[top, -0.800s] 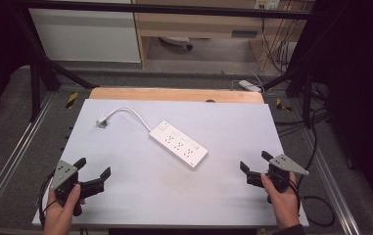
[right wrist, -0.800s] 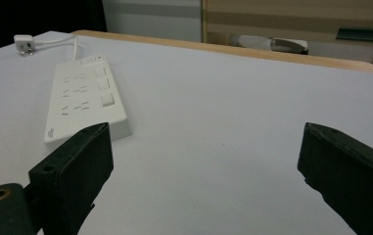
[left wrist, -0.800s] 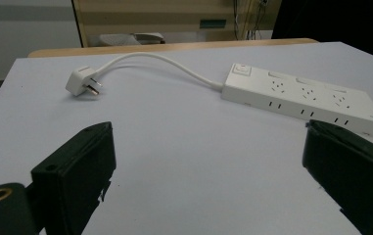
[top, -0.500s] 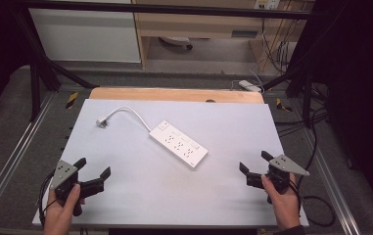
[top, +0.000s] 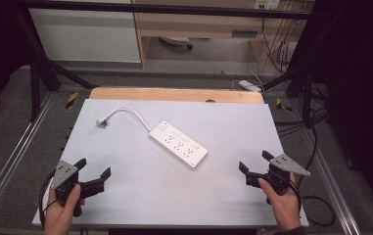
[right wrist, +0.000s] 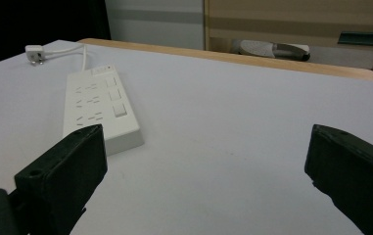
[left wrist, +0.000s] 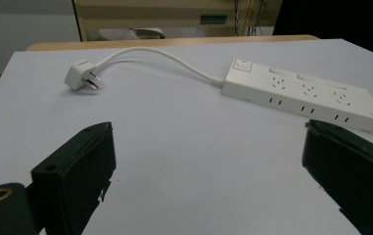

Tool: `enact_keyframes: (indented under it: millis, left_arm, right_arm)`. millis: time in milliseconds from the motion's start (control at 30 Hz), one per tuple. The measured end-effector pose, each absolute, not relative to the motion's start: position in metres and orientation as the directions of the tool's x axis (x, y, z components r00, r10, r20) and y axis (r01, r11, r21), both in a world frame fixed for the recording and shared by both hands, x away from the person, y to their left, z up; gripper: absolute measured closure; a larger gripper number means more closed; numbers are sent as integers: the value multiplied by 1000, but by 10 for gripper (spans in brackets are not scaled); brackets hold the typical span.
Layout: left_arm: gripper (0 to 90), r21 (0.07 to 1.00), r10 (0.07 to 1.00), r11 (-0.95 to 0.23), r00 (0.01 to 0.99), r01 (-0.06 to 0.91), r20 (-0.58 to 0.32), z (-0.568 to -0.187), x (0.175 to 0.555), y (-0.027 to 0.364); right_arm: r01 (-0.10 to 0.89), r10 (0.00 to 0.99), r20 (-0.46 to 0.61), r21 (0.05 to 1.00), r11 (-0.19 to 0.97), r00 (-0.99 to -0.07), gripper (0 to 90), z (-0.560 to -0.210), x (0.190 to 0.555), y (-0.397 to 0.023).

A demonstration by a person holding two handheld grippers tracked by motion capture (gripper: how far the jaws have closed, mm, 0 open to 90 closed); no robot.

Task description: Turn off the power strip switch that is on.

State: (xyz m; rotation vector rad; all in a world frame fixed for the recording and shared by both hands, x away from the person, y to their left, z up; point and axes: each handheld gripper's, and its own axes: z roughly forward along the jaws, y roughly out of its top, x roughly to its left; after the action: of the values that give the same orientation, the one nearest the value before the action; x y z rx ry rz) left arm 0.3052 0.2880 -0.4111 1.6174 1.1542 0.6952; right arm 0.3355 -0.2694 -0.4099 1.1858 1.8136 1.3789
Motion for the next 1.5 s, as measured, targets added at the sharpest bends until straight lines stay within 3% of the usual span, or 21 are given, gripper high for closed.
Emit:
enact_keyframes:
  millis: [500,933,1500]
  left_arm:
    - [52,929,918,-68,387,363,-83,-411,305,286]
    - [51,931,913,-67,398,358,-88,-411,305,284]
    - [51,930,914,-75,399,360,-80,-413,305,283]
  right_arm:
    - [296,883,82,953,67,-462,28,-375,339,-260]
    - [308,858,93,948,78,-504,54,-346,365,-239]
    - [280,829,33,948,151,-558,51,-323,391,-207]
